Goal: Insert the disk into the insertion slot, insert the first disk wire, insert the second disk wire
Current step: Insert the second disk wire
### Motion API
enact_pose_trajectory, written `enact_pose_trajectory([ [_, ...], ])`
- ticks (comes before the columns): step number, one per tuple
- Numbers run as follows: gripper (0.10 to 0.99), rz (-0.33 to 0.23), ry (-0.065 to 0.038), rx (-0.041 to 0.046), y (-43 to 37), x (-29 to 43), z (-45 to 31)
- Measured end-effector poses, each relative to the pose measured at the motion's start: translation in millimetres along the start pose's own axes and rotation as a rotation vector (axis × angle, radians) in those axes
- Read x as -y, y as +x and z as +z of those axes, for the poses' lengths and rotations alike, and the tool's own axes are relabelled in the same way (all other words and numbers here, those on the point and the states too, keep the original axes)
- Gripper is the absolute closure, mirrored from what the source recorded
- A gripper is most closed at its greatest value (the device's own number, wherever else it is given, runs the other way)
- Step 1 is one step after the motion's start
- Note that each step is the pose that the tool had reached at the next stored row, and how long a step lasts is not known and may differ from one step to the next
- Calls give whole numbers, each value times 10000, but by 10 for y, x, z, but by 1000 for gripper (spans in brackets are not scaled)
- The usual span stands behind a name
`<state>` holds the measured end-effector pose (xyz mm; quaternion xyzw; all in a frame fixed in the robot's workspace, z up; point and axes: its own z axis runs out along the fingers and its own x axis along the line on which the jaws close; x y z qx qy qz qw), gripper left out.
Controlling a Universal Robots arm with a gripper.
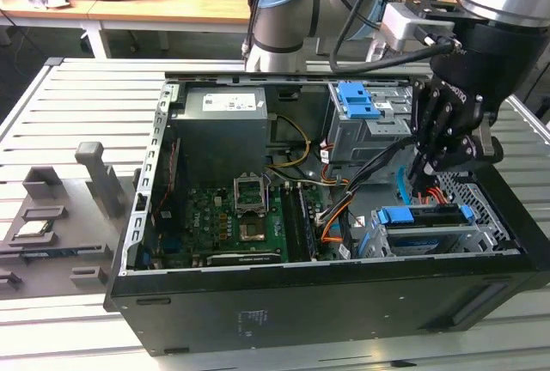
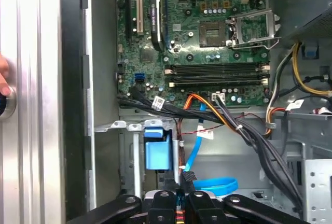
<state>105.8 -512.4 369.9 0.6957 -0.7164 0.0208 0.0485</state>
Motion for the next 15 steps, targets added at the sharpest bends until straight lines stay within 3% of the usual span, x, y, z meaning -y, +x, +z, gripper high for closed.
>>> enact_pose_trajectory([
  [2, 925, -2, 0, -2, 43, 8, 44],
  [6, 925, -1, 0, -2, 40, 45, 118],
  [11, 925, -22, 0, -6, 28, 145, 215],
  [15, 925, -39, 1, -3, 23, 180, 238],
])
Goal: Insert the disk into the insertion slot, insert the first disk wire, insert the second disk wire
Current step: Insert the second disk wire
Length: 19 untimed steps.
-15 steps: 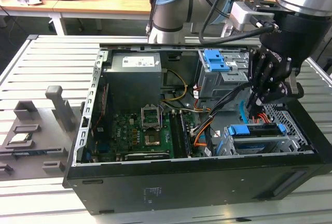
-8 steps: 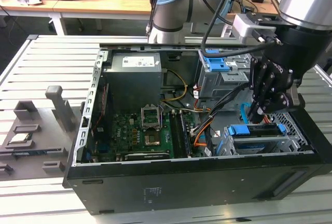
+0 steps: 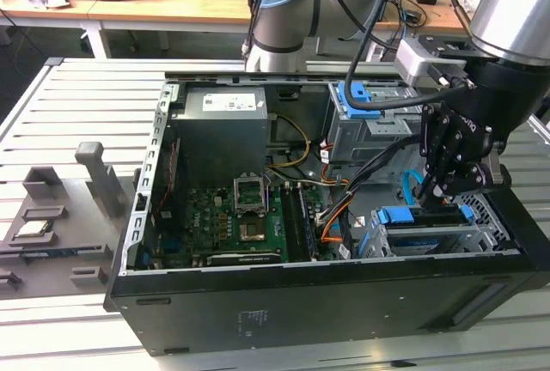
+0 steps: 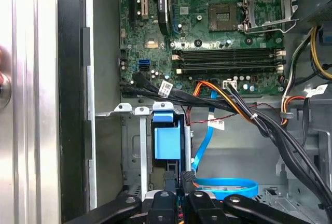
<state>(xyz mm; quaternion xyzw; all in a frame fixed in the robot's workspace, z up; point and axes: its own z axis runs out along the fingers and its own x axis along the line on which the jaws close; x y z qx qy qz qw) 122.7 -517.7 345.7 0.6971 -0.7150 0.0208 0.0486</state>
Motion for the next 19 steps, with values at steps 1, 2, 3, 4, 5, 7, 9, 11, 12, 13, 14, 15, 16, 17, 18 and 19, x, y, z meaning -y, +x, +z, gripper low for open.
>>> enact_pose_trajectory([
  [1, 925, 0, 0, -2, 0, 3, 9],
  [2, 925, 1, 0, -6, -1, 5, 23],
  [3, 925, -2, 0, -1, -3, 7, 44],
  [4, 925, -2, 1, -2, 4, 8, 49],
  [5, 925, -2, 0, -2, 9, 8, 52],
  [7, 925, -1, 0, -4, 15, 9, 68],
  [9, 925, -2, 0, -7, 16, 9, 74],
  [11, 925, -2, 2, 3, 16, 10, 77],
  [12, 918, -3, 1, 3, 16, 10, 77],
  [13, 851, -2, 0, 4, 15, 10, 77],
  [14, 851, -2, 0, 10, 21, 8, 29],
  [15, 851, -2, 0, 6, 26, 5, -32],
  [16, 851, -2, 0, 6, 31, 3, -78],
  [17, 851, -2, 0, 7, 31, 0, -163],
  [18, 851, -2, 0, 5, 28, -2, -207],
  [19, 867, -2, 0, 5, 27, -3, -240],
])
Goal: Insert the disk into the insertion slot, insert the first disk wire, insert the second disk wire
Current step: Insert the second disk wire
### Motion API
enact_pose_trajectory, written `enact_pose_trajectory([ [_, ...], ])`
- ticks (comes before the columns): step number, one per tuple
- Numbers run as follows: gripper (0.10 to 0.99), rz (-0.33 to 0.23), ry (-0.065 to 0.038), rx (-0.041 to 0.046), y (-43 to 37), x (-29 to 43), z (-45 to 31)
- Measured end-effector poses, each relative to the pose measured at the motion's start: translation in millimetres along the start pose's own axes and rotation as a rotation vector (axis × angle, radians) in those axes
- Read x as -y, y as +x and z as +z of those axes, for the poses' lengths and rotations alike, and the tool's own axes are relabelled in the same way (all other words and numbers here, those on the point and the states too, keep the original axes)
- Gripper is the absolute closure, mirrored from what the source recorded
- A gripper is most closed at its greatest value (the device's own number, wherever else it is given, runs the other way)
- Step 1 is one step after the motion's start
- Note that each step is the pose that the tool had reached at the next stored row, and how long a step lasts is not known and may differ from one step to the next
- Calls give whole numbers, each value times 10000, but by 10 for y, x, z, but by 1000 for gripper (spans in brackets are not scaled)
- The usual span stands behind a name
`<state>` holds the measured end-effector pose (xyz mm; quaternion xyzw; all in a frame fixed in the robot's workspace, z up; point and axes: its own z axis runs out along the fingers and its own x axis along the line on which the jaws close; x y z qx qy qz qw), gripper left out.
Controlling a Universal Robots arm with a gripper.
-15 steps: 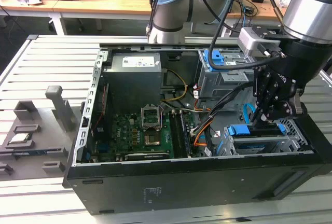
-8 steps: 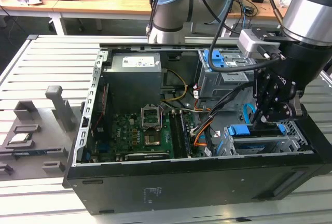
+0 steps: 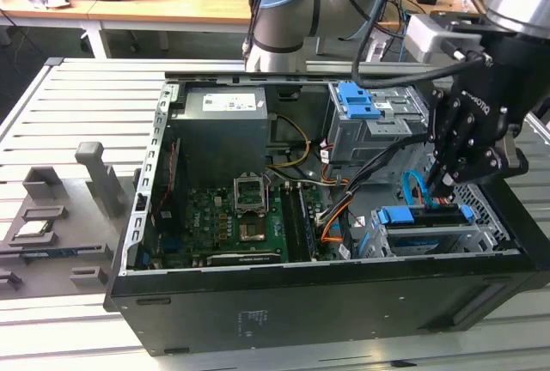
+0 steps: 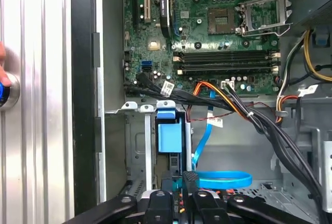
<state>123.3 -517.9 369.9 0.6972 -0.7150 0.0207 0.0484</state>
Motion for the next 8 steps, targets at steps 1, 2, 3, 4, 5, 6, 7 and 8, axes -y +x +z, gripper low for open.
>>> enact_pose_trajectory([
  [1, 933, 0, 0, 2, -4, -3, -74],
  [2, 980, 0, 0, 0, -4, -6, -146],
  [3, 980, 0, 0, 1, 0, -8, -192],
  [4, 980, 0, 0, 6, 0, -8, -193],
  [5, 980, 0, 0, 7, 0, -8, -193],
  [6, 980, 0, 0, 5, 0, -8, -194],
  [7, 980, 0, -1, 6, 0, -8, -195],
  [8, 980, 0, 0, 8, 0, -8, -194],
])
